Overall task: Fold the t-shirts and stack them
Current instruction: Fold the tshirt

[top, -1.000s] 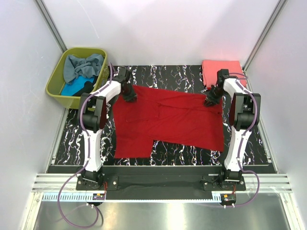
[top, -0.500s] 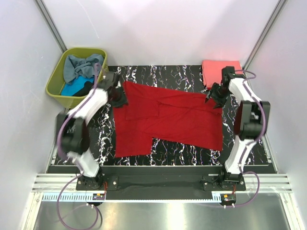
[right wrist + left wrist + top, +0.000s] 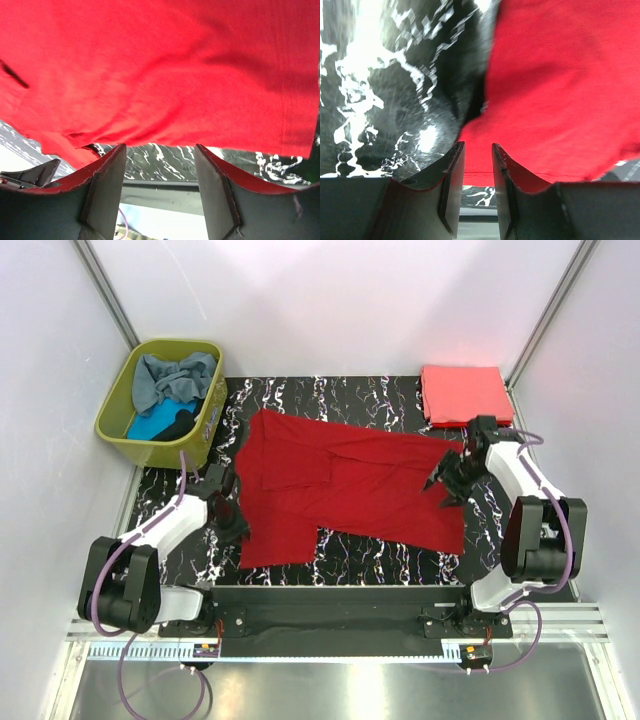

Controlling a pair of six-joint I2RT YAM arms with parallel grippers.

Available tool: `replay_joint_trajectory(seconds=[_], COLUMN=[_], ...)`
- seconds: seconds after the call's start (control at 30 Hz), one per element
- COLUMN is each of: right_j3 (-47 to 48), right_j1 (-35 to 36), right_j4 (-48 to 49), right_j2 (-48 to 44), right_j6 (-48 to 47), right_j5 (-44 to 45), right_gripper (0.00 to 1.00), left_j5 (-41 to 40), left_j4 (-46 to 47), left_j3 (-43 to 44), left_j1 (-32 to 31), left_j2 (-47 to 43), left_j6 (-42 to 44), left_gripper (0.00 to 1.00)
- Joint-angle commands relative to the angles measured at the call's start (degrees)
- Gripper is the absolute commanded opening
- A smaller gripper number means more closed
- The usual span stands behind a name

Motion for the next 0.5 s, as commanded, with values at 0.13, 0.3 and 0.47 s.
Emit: replay_joint_trajectory(seconds=[0.13,0.3,0.47], right_j3=[-5.87,-7.8,-9.3], right_j1=[0.26,0.26,0.26], right_j4=[0.61,0.61,0.61], right_j2=[-7.21,-8.8,-8.45], right_j6=[3.67,4.81,7.69], right_j5=[-0.41,0.03,0.9], right_gripper=[0.63,0.63,0.64], left_j5=[-2.98,-2.98,-2.11], left_j4=[3.23,3.23,5.94], left_j3=[-1.78,-3.53,-5.12], left_j1=[0.4,0.41,0.4], left_j2=[0.16,0.78,3.15], left_j6=[-0.87,-2.26,-2.09], left_gripper=[0.33,0.37,0.38])
